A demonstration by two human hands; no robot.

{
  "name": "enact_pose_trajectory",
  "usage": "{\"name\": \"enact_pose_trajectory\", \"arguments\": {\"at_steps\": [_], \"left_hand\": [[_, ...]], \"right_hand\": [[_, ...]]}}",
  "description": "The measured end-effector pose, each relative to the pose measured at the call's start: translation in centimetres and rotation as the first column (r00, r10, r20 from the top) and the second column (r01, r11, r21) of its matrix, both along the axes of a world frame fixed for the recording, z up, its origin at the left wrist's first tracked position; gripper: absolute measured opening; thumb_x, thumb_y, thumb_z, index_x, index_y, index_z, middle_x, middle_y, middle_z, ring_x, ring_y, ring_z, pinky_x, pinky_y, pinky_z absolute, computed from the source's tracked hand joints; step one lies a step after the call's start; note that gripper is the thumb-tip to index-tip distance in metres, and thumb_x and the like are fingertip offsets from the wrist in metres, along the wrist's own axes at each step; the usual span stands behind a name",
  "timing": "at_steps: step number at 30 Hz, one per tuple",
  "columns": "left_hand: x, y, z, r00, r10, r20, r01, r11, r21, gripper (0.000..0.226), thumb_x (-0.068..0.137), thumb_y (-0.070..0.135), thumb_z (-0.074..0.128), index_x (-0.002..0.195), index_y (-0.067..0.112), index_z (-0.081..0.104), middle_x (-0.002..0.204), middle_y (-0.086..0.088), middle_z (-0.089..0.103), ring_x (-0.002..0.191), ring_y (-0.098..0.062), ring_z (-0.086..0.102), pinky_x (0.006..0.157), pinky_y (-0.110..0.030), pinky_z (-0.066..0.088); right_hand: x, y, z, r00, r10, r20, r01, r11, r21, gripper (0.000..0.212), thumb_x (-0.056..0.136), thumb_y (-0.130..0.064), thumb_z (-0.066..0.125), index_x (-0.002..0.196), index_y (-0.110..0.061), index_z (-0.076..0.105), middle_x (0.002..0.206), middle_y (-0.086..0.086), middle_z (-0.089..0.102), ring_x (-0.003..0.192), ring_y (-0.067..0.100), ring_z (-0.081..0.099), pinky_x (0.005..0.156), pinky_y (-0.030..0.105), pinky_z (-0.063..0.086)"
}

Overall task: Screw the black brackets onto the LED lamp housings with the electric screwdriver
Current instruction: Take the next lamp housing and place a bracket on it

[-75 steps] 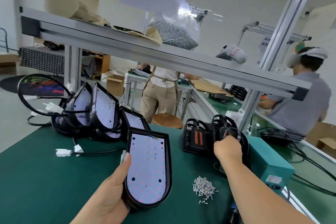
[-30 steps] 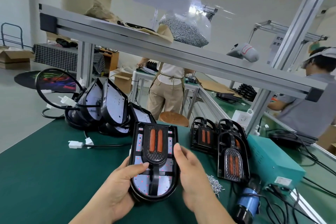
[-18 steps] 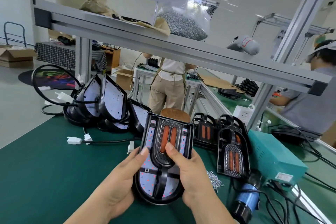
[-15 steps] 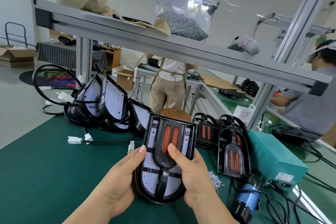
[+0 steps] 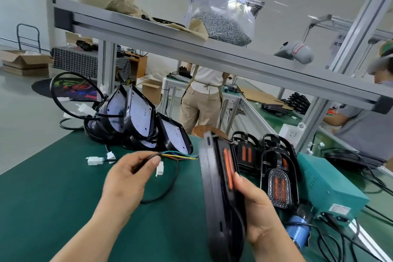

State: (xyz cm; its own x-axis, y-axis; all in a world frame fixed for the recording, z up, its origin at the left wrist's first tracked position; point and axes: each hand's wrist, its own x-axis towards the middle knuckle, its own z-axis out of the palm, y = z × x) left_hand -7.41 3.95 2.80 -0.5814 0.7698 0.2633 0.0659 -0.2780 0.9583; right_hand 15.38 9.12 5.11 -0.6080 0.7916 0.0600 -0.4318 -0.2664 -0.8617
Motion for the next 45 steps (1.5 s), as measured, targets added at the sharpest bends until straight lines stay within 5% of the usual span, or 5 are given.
{"name": "enact_pose_trajectory", "arguments": {"at_steps": [9, 17, 23, 35, 45], "left_hand": [[-1.3, -1.0, 0.4, 0.788, 0.318, -0.527, -0.381, 0.924, -0.012, 0.008, 0.081, 0.039, 0.075, 0.080, 0.043, 0.068, 0.069, 0.009, 0.056, 0.074, 0.003, 0.054, 0.061, -0.015, 0.035], [2.7, -0.2, -0.4, 0.938, 0.080, -0.336, -0.116, 0.989, -0.087, 0.049, 0.080, 0.071, 0.034, 0.087, 0.031, 0.060, 0.080, 0.010, 0.070, 0.078, -0.002, 0.063, 0.066, -0.017, 0.044], [4.4, 0.5, -2.3, 0.851, -0.479, 0.214, 0.508, 0.855, -0.106, 0.039, 0.073, 0.051, 0.083, 0.106, 0.033, 0.073, 0.109, 0.002, 0.076, 0.103, -0.017, 0.072, 0.091, -0.039, 0.052], [4.0, 0.3, -1.0, 0.700, -0.322, 0.637, 0.326, 0.938, 0.116, 0.053, 0.069, 0.027, 0.074, 0.120, 0.011, 0.067, 0.108, -0.016, 0.075, 0.090, -0.033, 0.074, 0.065, -0.037, 0.061], [0.9, -0.7, -0.4, 0.497, -0.626, 0.602, 0.858, 0.460, -0.230, 0.117, 0.058, 0.095, 0.017, 0.132, 0.016, 0.062, 0.132, -0.007, 0.066, 0.122, -0.023, 0.062, 0.089, -0.048, 0.055]], "right_hand": [[1.1, -0.1, 0.9, 0.945, -0.019, 0.326, -0.061, 0.970, 0.235, 0.034, 0.067, -0.008, 0.081, 0.100, -0.003, 0.073, 0.097, 0.022, 0.073, 0.082, 0.031, 0.072, 0.073, 0.036, 0.059], [-4.1, -0.8, -1.0, 0.834, -0.482, 0.267, 0.417, 0.869, 0.266, 0.021, 0.084, -0.005, 0.073, 0.105, -0.004, 0.072, 0.100, 0.013, 0.077, 0.097, 0.031, 0.073, 0.088, 0.041, 0.059], [-5.6, -1.1, -1.7, 0.810, -0.532, 0.246, 0.483, 0.844, 0.233, 0.025, 0.086, -0.009, 0.074, 0.110, -0.005, 0.069, 0.102, 0.011, 0.076, 0.097, 0.029, 0.073, 0.094, 0.049, 0.056], [-6.9, -3.2, -4.0, 0.846, -0.397, 0.354, 0.340, 0.916, 0.214, 0.055, 0.069, -0.021, 0.087, 0.116, -0.014, 0.061, 0.108, 0.007, 0.075, 0.107, 0.032, 0.069, 0.097, 0.054, 0.053], [-2.9, -1.8, -0.8, 0.933, -0.328, 0.148, 0.298, 0.935, 0.192, 0.026, 0.069, -0.019, 0.073, 0.095, -0.015, 0.074, 0.094, 0.012, 0.076, 0.074, 0.023, 0.070, 0.055, 0.029, 0.051]]}}
